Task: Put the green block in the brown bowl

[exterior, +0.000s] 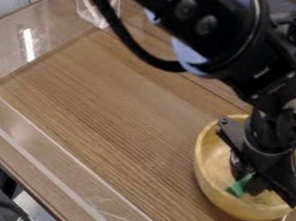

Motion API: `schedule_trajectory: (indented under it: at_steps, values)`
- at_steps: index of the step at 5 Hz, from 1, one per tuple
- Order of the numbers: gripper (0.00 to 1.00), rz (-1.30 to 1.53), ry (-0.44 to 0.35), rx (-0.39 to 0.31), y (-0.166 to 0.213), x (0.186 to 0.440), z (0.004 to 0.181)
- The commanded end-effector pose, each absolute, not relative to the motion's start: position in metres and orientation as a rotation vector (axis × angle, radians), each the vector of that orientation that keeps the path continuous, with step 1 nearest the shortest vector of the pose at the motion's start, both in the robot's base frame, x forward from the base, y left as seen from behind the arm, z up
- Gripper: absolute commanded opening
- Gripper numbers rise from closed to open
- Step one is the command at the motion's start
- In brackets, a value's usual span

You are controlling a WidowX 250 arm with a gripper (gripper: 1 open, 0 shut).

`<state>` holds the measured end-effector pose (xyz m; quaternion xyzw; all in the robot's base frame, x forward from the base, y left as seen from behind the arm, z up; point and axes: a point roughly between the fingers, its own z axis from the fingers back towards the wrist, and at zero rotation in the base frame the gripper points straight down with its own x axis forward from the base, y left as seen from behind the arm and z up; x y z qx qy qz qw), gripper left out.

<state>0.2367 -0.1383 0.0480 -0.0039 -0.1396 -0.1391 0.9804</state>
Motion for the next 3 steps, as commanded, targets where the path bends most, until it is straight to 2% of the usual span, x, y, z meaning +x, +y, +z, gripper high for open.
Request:
schedule_trajectory:
  at_steps: [1,3]
  values:
    - [0.00,-0.275,-0.254,0.002,-0.134,0.231,0.036]
    - [0.00,-0.261,-0.233,0.008,-0.128,0.220,0.027]
